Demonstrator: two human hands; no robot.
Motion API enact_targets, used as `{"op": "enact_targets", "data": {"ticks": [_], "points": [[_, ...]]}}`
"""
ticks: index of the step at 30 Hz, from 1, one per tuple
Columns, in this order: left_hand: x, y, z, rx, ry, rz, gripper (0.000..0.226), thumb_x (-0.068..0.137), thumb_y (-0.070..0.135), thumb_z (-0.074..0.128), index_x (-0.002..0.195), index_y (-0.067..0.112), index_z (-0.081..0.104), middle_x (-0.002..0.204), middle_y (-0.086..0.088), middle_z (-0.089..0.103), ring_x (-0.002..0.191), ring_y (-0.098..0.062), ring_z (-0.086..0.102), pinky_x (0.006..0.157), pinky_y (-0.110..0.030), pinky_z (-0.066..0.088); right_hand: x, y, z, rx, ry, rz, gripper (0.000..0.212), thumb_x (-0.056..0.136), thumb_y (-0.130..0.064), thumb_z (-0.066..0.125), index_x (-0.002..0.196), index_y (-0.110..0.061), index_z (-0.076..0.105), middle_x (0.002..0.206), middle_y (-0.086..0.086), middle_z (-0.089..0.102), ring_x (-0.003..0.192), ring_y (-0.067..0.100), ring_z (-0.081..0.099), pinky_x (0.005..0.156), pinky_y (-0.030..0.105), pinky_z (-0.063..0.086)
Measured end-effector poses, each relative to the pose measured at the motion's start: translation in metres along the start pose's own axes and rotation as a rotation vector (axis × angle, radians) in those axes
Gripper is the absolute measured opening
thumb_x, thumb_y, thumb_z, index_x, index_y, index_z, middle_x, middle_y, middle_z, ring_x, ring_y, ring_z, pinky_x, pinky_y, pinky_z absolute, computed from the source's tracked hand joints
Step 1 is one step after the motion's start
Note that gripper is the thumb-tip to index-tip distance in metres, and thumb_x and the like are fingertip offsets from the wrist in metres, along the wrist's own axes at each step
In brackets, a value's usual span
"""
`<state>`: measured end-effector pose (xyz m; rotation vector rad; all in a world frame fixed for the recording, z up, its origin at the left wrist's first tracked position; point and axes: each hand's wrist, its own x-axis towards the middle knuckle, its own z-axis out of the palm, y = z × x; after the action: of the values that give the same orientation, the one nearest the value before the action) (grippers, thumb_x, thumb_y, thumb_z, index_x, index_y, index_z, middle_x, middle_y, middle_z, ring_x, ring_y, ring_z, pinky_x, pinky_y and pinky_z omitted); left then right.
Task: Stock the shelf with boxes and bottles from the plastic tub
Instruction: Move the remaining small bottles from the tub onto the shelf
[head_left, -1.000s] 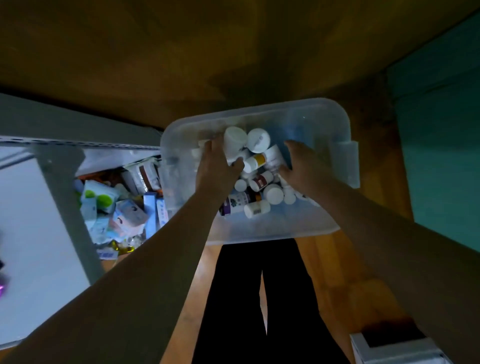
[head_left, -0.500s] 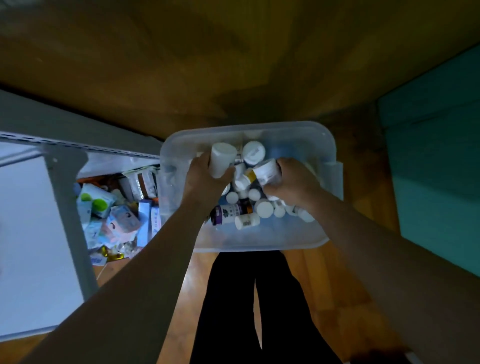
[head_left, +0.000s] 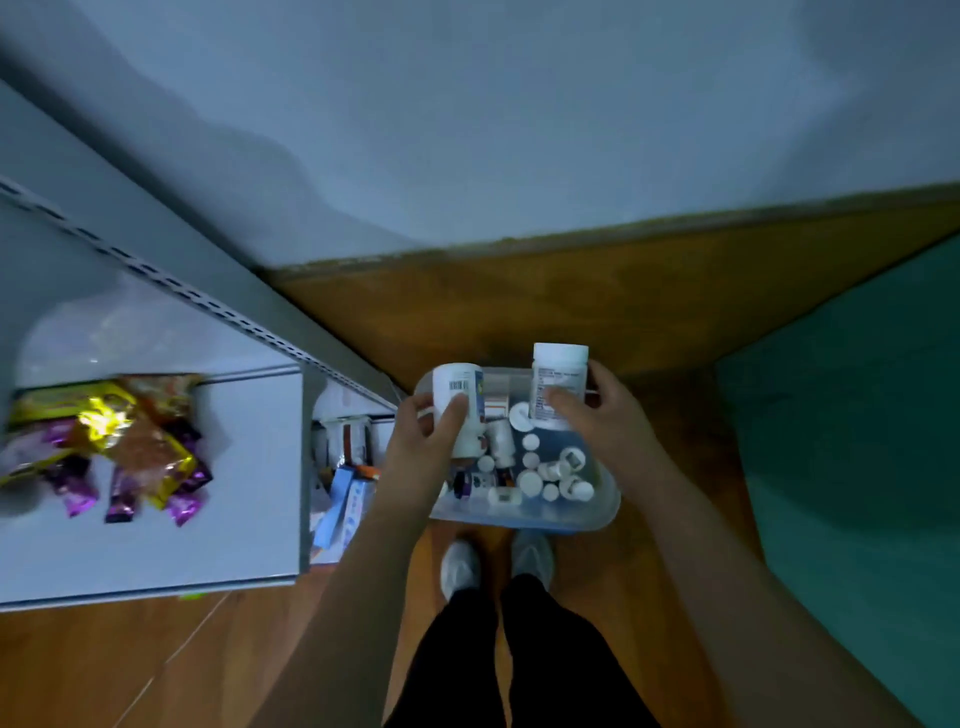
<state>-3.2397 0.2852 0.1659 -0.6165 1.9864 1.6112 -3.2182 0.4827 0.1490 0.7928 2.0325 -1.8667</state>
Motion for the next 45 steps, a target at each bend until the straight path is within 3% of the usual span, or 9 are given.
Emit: {"op": "enact_targets", "data": {"ticks": [4, 10, 16, 21, 23, 26, 30, 35, 45], "points": [[-0.049, 0.037, -0.021, -0.078, -0.010, 0.070, 0.032, 0.096, 0.045, 0.056, 0.116, 0.022, 0.063, 0.099, -0.004, 0.074, 0.088, -0.019, 0.073, 0.079, -0.039, 0.060, -0.039, -0.047, 0.007, 0.084, -0.018, -0.090, 0.053, 0.083, -0.044, 0.073, 0.131, -0.029, 0.058, 0.119, -0.004, 0.069, 0.106, 0.018, 0.068, 0.094, 0.048, 0.055], [-0.130, 0.089, -0.078, -0.209, -0.041, 0.223, 0.026, 0.099, 0.038, 0.052, 0.103, 0.018, 0.068, 0.083, -0.008, 0.072, 0.076, -0.021, 0.065, 0.077, -0.039, 0.053, -0.108, -0.104, 0.034, 0.290, -0.144, -0.190, 0.035, 0.092, -0.028, 0.066, 0.126, -0.028, 0.059, 0.115, -0.002, 0.072, 0.108, 0.017, 0.069, 0.095, 0.039, 0.053], [-0.197, 0.103, -0.169, -0.247, -0.018, 0.376, 0.027, 0.098, 0.032, 0.057, 0.115, 0.011, 0.058, 0.090, -0.010, 0.073, 0.072, -0.017, 0.070, 0.060, -0.028, 0.055, -0.179, -0.147, 0.098, 0.424, -0.268, -0.276, 0.053, 0.076, -0.029, 0.070, 0.127, -0.018, 0.058, 0.119, 0.007, 0.070, 0.110, 0.021, 0.068, 0.093, 0.036, 0.053], [-0.240, 0.078, -0.256, -0.206, 0.061, 0.439, 0.022, 0.097, 0.026, 0.058, 0.116, 0.017, 0.051, 0.108, -0.015, 0.069, 0.078, -0.021, 0.068, 0.064, -0.031, 0.052, -0.231, -0.171, 0.164, 0.365, -0.349, -0.361, 0.049, 0.071, -0.026, 0.072, 0.119, -0.023, 0.061, 0.110, -0.001, 0.074, 0.106, 0.018, 0.070, 0.094, 0.039, 0.052], [-0.255, 0.066, -0.283, -0.215, 0.110, 0.462, 0.019, 0.097, 0.023, 0.059, 0.114, 0.018, 0.052, 0.104, -0.011, 0.071, 0.080, -0.025, 0.068, 0.068, -0.037, 0.054, -0.249, -0.180, 0.189, 0.328, -0.360, -0.405, 0.050, 0.068, -0.028, 0.073, 0.117, -0.025, 0.061, 0.107, -0.005, 0.075, 0.103, 0.015, 0.070, 0.093, 0.038, 0.053], [-0.270, 0.049, -0.318, -0.274, 0.201, 0.499, 0.019, 0.096, 0.023, 0.061, 0.114, 0.018, 0.056, 0.096, -0.014, 0.072, 0.065, -0.019, 0.061, 0.055, -0.027, 0.050, -0.267, -0.190, 0.224, 0.252, -0.351, -0.481, 0.053, 0.071, -0.028, 0.075, 0.122, -0.026, 0.060, 0.108, -0.007, 0.074, 0.105, 0.013, 0.069, 0.091, 0.031, 0.053], [-0.275, 0.028, -0.355, -0.346, 0.289, 0.511, 0.024, 0.093, 0.026, 0.067, 0.113, 0.016, 0.060, 0.088, -0.011, 0.071, 0.065, -0.014, 0.061, 0.065, -0.035, 0.050, -0.278, -0.189, 0.265, 0.134, -0.275, -0.570, 0.043, 0.086, -0.014, 0.074, 0.122, -0.031, 0.058, 0.109, -0.010, 0.072, 0.104, 0.006, 0.066, 0.079, 0.019, 0.053], [-0.255, 0.016, -0.388, -0.356, 0.412, 0.473, 0.042, 0.081, 0.042, 0.078, 0.109, 0.018, 0.059, 0.092, -0.015, 0.069, 0.074, -0.023, 0.063, 0.070, -0.044, 0.055, -0.269, -0.189, 0.298, -0.047, -0.184, -0.637, 0.054, 0.084, -0.023, 0.077, 0.132, -0.028, 0.052, 0.122, -0.010, 0.064, 0.110, 0.005, 0.061, 0.084, 0.021, 0.049], [-0.193, 0.062, -0.447, 0.022, 0.574, 0.582, 0.028, 0.085, 0.030, 0.076, 0.104, 0.026, 0.057, 0.095, 0.006, 0.064, 0.081, -0.007, 0.060, 0.063, -0.012, 0.046, -0.207, -0.254, 0.377, -0.216, -0.116, -0.923, 0.071, 0.080, -0.028, 0.080, 0.139, -0.030, 0.039, 0.133, -0.008, 0.052, 0.117, 0.008, 0.055, 0.094, 0.021, 0.050]]}}
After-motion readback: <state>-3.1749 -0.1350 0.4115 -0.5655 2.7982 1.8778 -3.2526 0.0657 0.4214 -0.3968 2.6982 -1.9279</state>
